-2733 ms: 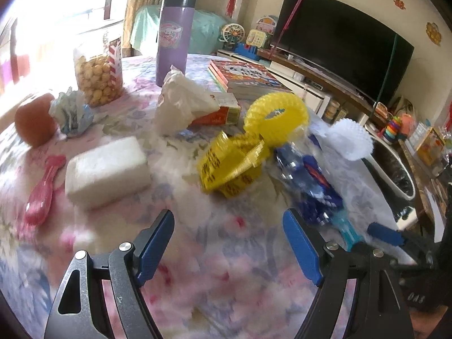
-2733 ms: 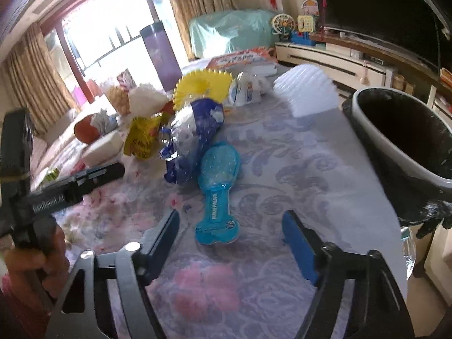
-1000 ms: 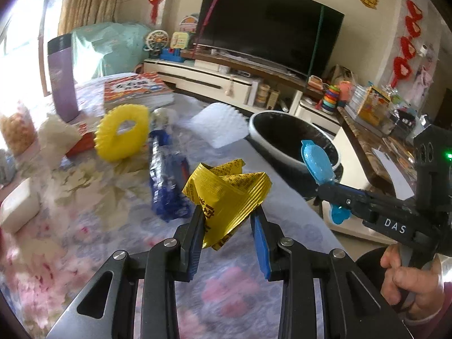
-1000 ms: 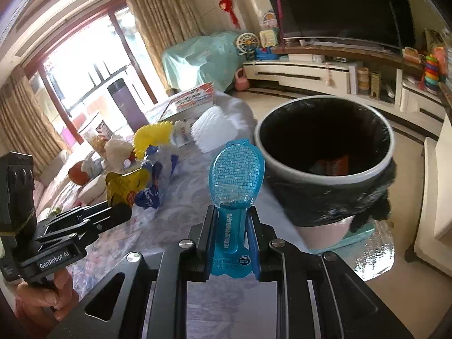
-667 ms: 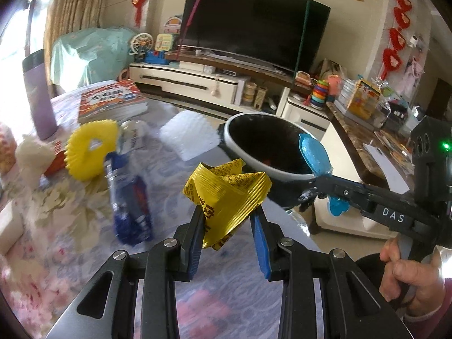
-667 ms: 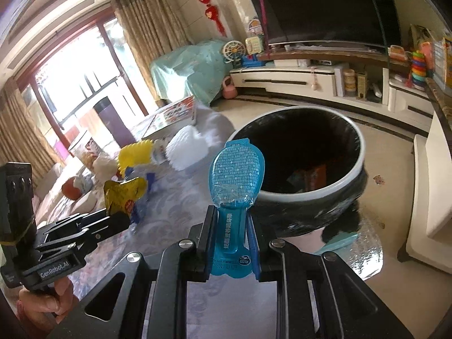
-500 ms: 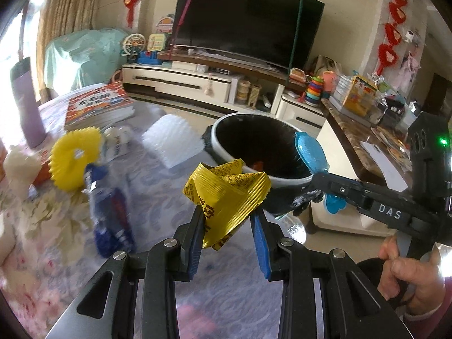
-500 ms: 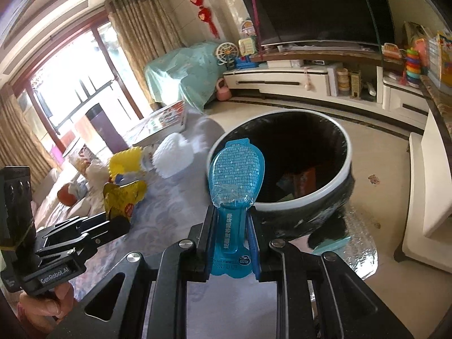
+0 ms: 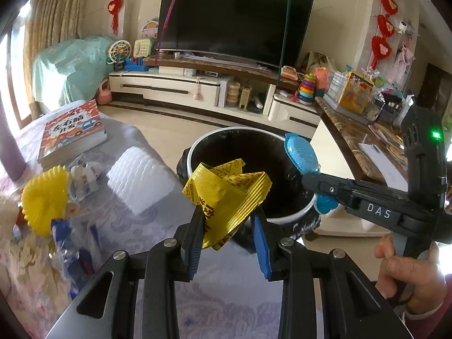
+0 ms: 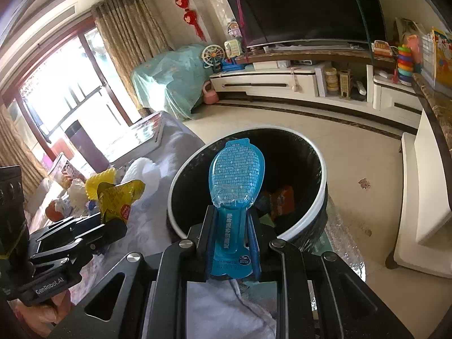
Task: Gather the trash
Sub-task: 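Carry the yellow bag and blue comb over the bin and release both, then grasp the blue plastic bag with the left tool while the right tool grasps the white foam net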
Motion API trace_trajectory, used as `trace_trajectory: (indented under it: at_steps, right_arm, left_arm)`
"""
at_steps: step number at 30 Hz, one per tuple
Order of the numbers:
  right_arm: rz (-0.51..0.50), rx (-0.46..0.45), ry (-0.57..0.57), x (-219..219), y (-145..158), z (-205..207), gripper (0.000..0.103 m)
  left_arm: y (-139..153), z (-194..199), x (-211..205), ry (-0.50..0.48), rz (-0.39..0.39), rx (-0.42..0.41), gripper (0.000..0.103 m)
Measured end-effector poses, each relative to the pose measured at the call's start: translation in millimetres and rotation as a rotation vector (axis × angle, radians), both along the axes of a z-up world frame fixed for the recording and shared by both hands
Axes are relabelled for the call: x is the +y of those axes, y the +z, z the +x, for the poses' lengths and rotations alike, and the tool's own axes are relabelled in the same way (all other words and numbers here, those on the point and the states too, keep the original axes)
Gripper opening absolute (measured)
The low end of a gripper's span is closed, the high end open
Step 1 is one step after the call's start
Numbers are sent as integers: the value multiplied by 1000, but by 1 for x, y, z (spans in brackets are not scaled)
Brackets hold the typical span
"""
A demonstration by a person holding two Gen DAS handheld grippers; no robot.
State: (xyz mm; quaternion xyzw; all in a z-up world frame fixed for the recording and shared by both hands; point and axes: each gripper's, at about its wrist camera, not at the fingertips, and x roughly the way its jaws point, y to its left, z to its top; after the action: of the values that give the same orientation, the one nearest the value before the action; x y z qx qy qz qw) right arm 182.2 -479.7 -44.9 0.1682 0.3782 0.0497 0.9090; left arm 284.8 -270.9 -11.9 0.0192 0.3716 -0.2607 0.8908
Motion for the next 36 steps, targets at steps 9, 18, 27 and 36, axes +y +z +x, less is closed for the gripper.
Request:
trace_trajectory:
  at_steps: [9, 18, 27, 36]
  right_arm:
    - [-2, 18, -4, -12, -3, 21, 20]
    - [8, 27, -11, -22, -4, 38, 21]
    - [14, 46, -28, -26, -7, 43, 25]
    - [25, 18, -59, -30, 2, 34, 54]
  left_arm:
    - [-5, 26, -18, -12, 5, 16, 32]
    - [-8, 43, -35, -21, 20, 25, 32]
    - [-14, 51, -48, -23, 35, 34, 45]
    - [-13, 34, -38, -1, 25, 28, 60]
